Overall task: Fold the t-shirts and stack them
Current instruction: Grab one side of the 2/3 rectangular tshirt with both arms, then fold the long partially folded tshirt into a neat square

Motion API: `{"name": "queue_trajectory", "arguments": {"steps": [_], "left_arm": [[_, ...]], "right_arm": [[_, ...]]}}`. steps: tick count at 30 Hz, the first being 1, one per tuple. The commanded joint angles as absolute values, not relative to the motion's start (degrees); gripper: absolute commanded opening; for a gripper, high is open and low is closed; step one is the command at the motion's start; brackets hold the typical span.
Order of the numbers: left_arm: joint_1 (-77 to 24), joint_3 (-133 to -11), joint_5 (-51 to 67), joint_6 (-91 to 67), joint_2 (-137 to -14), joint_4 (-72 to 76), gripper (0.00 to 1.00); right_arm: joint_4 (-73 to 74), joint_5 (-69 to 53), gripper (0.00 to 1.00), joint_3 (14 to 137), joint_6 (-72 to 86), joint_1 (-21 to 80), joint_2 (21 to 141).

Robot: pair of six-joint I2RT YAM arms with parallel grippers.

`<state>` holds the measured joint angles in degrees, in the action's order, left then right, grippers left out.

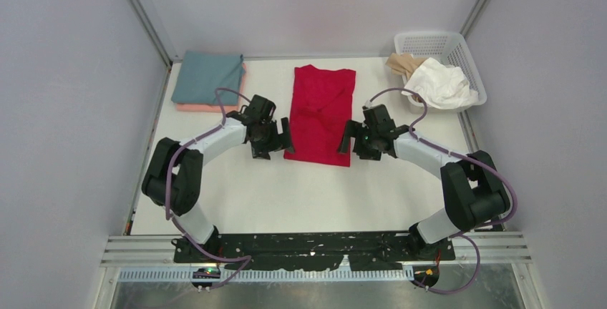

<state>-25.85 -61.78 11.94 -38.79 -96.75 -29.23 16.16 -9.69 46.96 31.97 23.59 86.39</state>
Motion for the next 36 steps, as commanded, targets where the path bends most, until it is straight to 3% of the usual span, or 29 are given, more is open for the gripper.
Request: {"name": "queue_trajectory", "arguments": {"steps": [1,11,14,17,18,20,24,30,36], "left_arm": [[-25.58,-60.91,15.19,-41.04,-97.81,-22.90,0.78],[-25.22,-62.74,13.24,-41.74,-104.92,-19.93,0.49],[-25.20,-63.48,14.79,-41.82,-106.57,-19.75,0.28],[-25.22,-62.95,16.41,-41.73,-107.48,-19.39,0.00],[-25.22,-62.69,17.09,-41.79,-107.45,-19.22,0.00],[-25.22,-61.59,17.87,-41.65,-106.11,-19.26,0.00],[-25.30,-55.09,16.58,-41.54,-98.41,-18.63,0.00],[-27.99,-40.67,18.21,-41.91,-80.52,-18.40,0.00],[-32.44,-35.49,21.65,-43.14,-61.36,-33.13,0.00]], "right_arm": [[11.13,-12.54,0.81,43.90,35.11,25.49,85.16],[5.64,-10.95,0.63,41.98,37.19,26.02,88.72],[5.50,-11.11,0.52,42.00,37.53,26.05,89.17],[5.13,-11.03,0.39,41.42,37.66,26.18,89.03],[5.07,-10.88,0.29,41.40,37.68,26.19,89.12],[6.13,-11.32,0.21,41.54,37.39,26.36,89.14],[9.47,-12.62,0.10,39.67,36.70,27.07,84.53],[18.05,-22.65,0.09,35.34,36.39,29.00,72.47],[31.88,-34.03,0.09,35.37,35.33,32.56,59.34]]}}
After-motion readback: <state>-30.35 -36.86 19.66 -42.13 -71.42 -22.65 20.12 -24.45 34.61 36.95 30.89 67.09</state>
